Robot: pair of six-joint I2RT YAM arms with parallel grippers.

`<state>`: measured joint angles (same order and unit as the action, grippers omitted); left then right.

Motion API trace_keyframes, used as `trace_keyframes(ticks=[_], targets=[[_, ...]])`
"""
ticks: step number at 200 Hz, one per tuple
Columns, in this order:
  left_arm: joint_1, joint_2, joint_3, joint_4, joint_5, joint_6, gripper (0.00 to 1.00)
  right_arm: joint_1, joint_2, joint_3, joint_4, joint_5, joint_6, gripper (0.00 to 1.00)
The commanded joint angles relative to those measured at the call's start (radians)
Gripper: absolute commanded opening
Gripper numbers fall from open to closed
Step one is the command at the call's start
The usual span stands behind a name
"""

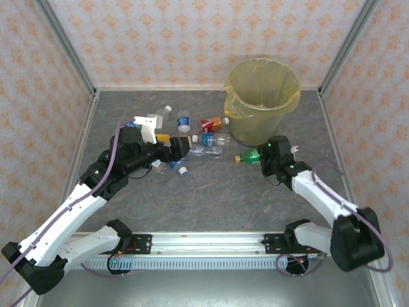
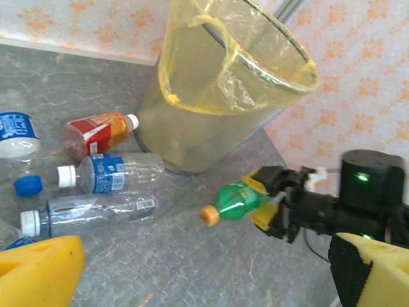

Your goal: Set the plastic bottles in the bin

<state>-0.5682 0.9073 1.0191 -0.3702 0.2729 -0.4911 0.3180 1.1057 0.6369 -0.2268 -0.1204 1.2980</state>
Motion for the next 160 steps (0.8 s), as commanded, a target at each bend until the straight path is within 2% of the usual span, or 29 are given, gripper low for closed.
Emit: trace_keyframes(ticks=[1,36,63,102,160], targets=[[-0.006,-0.003,-0.004,0.057,-0.083,-0.028,0.99,0.004,-0.126,0.024,-0.167,0.142,-0.039,0.57],[-0.006,0.010,-0.008,0.134,-0.103,-0.048,0.99,0.003,-0.283,0.130,-0.333,0.283,-0.116,0.56],[-0.006,0.038,-0.005,0.187,-0.086,-0.062,0.99,0.003,-0.306,0.280,-0.423,0.364,-0.211,0.55],[-0.005,0.077,0.017,0.209,-0.055,-0.069,0.99,0.002,-0.216,0.545,-0.482,0.446,-0.378,0.54],[-0.006,0.055,0.023,0.156,-0.062,-0.073,0.99,0.003,0.033,0.838,-0.400,0.479,-0.593,0.55]])
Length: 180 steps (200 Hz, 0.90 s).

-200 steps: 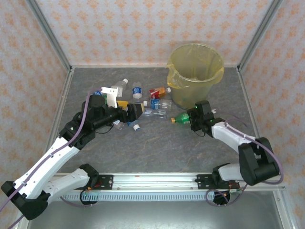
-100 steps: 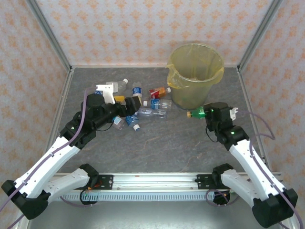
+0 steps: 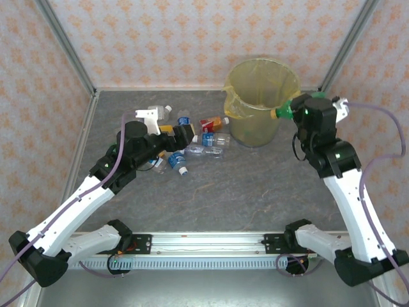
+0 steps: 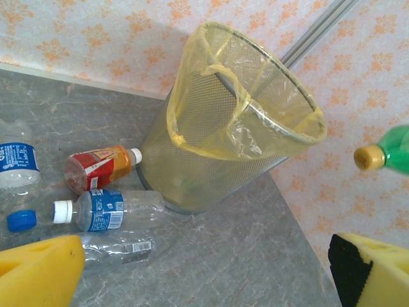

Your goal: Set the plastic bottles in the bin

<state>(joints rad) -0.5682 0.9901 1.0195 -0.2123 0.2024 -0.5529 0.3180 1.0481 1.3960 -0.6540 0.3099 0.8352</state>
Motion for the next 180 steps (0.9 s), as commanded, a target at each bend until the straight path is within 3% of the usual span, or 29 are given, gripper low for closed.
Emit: trace_keyframes(ticks=[1,66,122,180], targets=[[-0.006,-0.029,0.022,-0.004,0.007,-0.011,0.99,0.003,0.095,0.082,0.031,0.048,-0.132,0.55],[-0.005,-0.107,0.012,-0.095,-0.045,-0.016,0.99,0.000,0.368,0.243,0.110,0.028,-0.248,0.56],[-0.005,-0.137,0.008,-0.125,-0.064,-0.020,0.99,-0.017,0.478,0.288,0.121,0.015,-0.259,0.57],[-0.006,-0.135,-0.034,-0.110,-0.052,-0.022,0.99,-0.017,0.515,0.372,0.024,-0.005,-0.266,0.93]])
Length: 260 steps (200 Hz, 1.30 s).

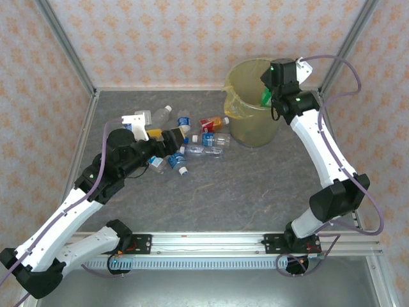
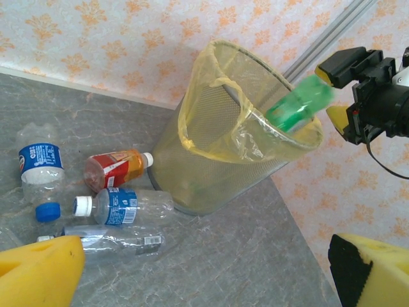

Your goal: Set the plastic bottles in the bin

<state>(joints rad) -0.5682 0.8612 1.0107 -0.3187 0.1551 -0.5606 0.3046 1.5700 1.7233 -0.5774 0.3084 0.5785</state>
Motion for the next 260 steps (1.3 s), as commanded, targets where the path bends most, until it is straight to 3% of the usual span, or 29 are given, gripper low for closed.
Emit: trace_keyframes(ticks=[1,68,143,260], targets=[[-0.006,-0.006,-0.026,-0.004,-0.004,-0.015,0.99,-0.004,-0.008,0.045,-0.054,-0.003,-0.009,0.94],[-0.005,0.028,-0.067,-0.019,-0.020,-0.002,0.99,0.000,-0.113,-0.004,-0.114,-0.077,-0.015,1.00],[-0.004,0.060,-0.118,-0.086,-0.050,-0.019,0.99,0.046,-0.353,-0.259,-0.084,-0.172,-0.027,1.00],[-0.004,0.169,-0.126,-0.160,-0.244,-0.294,0.99,0.057,-0.481,-0.416,-0.006,-0.481,-0.199,1.00]])
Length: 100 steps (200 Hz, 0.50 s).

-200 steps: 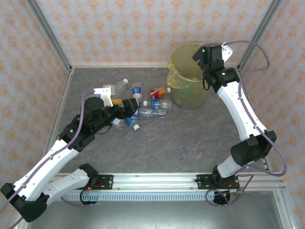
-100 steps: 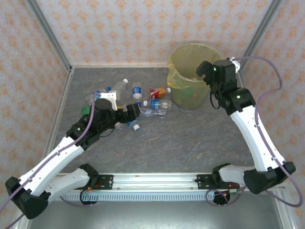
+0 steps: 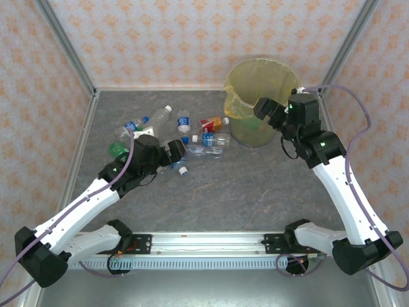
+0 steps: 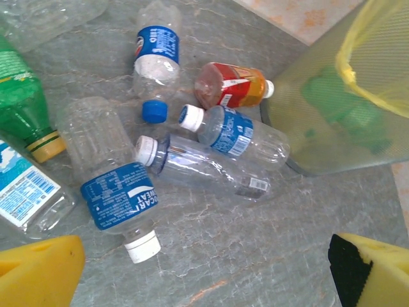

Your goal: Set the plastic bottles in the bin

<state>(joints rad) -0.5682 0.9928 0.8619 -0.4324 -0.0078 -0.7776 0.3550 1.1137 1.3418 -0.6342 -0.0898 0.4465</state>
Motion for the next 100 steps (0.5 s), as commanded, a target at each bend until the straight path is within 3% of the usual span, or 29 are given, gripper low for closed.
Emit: trace_keyframes(ticks=[1,27,56,100], targets=[[-0.004,0.040,0.024,-0.048,-0.085,-0.079,0.99,0.007,-0.025,-0.036,0.052,-0.083,-0.069,1.00],[-0.004,0.107,0.067,-0.049,-0.114,-0.105,0.99,0.007,-0.027,-0.063,0.074,-0.124,-0.106,1.00],[0.009,0.182,0.187,-0.098,-0.177,-0.027,0.99,0.006,-0.048,-0.098,0.107,-0.179,-0.128,1.00],[0.189,0.257,0.315,-0.207,-0.139,-0.011,0.99,0.007,-0.068,-0.127,0.147,-0.236,-0.154,1.00]])
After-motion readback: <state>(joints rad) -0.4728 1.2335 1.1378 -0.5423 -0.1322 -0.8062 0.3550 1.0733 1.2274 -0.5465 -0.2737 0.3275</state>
